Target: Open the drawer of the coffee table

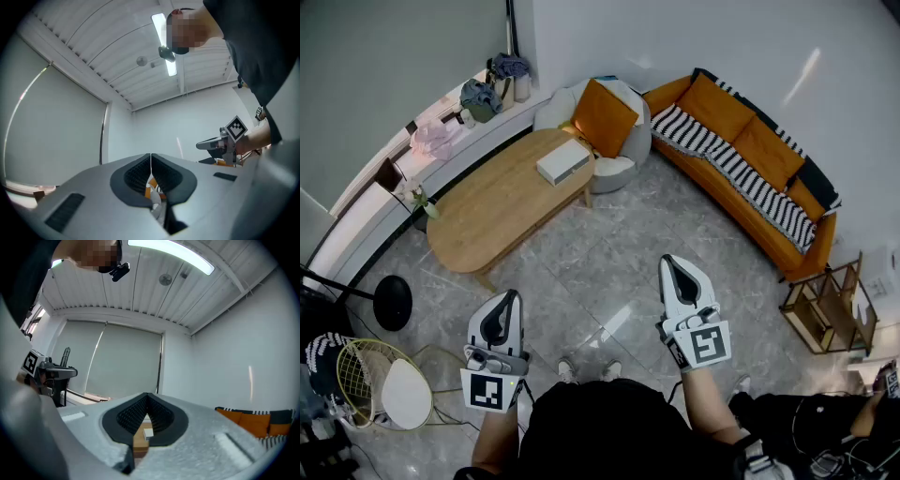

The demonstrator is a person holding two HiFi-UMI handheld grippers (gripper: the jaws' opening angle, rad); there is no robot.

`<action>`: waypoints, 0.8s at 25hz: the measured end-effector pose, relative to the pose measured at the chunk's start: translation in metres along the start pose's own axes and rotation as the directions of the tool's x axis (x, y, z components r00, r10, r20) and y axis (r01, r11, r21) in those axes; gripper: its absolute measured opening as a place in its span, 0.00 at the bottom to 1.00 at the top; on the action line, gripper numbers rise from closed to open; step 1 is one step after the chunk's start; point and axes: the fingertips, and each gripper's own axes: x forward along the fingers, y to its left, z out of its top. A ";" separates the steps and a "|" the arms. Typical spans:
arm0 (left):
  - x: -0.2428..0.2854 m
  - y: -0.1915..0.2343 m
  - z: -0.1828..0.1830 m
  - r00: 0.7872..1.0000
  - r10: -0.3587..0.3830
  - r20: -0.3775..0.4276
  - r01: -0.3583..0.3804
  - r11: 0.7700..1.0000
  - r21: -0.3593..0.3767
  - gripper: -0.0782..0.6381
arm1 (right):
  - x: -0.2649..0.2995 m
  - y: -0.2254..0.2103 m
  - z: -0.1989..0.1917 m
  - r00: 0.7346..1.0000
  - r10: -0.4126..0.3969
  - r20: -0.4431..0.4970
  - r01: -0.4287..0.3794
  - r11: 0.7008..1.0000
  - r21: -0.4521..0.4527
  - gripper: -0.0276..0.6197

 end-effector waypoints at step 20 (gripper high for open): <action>0.011 -0.058 -0.013 0.999 0.039 -0.020 -0.039 0.999 0.027 0.12 | -0.054 -0.061 -0.042 0.999 0.027 -0.035 -0.024 0.996 0.080 0.05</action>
